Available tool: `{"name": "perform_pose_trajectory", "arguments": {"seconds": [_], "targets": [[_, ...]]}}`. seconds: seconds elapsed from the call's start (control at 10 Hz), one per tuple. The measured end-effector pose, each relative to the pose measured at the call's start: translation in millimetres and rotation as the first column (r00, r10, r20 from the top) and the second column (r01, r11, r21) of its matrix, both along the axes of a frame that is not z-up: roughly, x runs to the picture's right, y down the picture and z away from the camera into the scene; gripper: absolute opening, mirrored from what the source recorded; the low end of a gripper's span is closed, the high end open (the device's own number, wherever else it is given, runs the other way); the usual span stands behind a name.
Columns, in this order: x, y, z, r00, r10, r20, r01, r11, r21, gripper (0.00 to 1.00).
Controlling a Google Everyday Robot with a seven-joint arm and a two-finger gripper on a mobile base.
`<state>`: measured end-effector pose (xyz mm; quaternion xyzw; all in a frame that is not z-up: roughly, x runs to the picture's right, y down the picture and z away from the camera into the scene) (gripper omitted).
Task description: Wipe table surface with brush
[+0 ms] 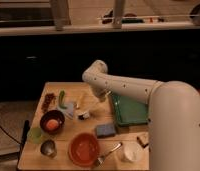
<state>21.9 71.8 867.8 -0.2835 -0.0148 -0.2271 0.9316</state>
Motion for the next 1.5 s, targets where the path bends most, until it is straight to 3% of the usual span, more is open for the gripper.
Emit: {"name": "perform_pose_trajectory", "arguments": {"seconds": [0.3,0.5,0.7,1.1,1.5], "targets": [[-0.8,16.2,-1.0,0.999,-0.027,0.021,0.028,0.9987,-0.042,0.00],[17.1,30.8,-4.2,1.000,-0.024,0.002,0.024,0.9963,-0.082,0.00],[38.0,36.6,-5.7,0.999,-0.008,-0.035,0.004,0.9952,-0.097,0.00],[73.2,19.3,-13.2,0.990,0.058,-0.130,-0.065,0.9967,-0.049,0.00],[78.4,-11.5,-7.1,0.982,0.105,-0.154,-0.102,0.9944,0.028,0.00]]}}
